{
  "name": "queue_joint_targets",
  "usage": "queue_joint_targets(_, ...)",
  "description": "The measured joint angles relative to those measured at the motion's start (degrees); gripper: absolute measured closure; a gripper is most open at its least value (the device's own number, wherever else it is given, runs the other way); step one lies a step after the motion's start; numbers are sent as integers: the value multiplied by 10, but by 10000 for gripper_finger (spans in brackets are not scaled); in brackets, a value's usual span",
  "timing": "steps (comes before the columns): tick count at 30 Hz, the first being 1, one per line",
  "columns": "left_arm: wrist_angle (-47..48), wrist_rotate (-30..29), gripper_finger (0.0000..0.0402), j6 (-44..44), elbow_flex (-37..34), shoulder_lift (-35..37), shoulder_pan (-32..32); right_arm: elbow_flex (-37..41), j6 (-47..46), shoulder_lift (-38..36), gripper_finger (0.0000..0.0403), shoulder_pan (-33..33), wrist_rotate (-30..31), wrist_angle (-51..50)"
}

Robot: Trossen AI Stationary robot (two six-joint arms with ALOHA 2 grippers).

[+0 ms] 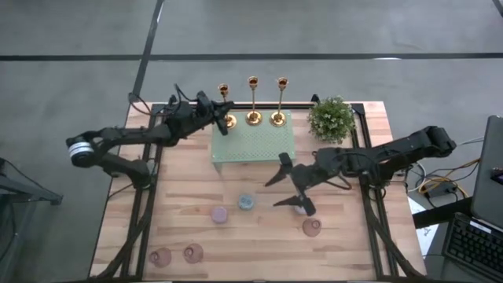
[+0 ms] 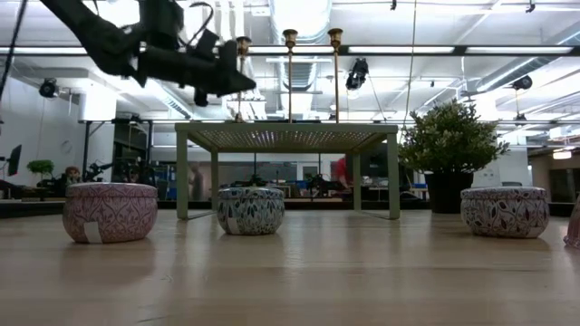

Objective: Pick & Place candle stick holders
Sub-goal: Put the gold candle holder on the shelf, then put the blue scented candle on the shelf

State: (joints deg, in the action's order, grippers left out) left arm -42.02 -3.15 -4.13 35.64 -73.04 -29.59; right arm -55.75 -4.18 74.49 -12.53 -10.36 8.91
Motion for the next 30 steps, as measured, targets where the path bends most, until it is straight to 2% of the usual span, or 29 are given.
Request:
queue_joint_targets(8, -44, 15, 389, -1, 7, -67, -23, 44, -17, -31, 109, 0, 0, 37)
queue_joint_targets(18, -31, 20, 371, 9, 8, -91, -24, 53, -17, -27, 116, 0, 0, 39)
queue_joint_targets(23, -28, 22, 334, 11, 8, -80, -24, 52, -18, -25, 109, 0, 0, 39)
queue_joint_targets(27, -12, 22, 284, 7, 7, -75, -24, 53, -19, -23, 109, 0, -1, 38)
queue_joint_targets(30, 42, 29, 243, 11, 7, -52, -24, 54, -24, -23, 113, 0, -1, 37)
